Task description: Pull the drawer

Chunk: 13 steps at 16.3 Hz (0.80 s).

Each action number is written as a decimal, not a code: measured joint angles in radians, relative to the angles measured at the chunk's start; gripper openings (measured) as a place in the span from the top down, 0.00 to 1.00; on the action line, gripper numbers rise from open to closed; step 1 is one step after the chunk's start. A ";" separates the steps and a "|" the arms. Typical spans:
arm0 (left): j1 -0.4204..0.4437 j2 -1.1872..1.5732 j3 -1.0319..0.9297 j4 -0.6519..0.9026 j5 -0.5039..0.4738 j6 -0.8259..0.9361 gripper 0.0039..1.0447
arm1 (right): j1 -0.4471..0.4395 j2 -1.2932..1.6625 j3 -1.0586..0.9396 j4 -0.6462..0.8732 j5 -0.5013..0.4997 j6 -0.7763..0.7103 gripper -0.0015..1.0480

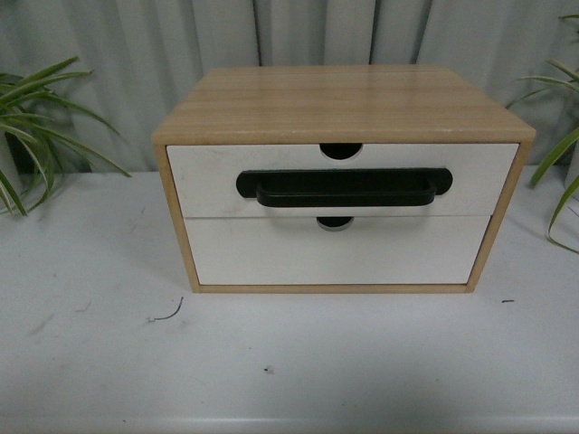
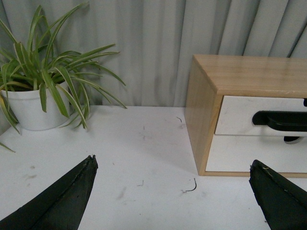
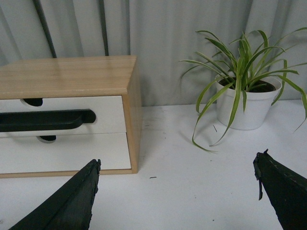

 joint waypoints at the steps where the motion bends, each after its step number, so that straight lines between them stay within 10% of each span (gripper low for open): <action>1: 0.000 0.000 0.000 0.000 0.000 0.000 0.06 | 0.000 0.000 0.000 0.000 0.000 0.000 0.06; 13: 0.000 0.000 0.000 0.000 0.000 0.000 0.06 | 0.000 0.000 0.000 0.000 0.000 0.000 0.06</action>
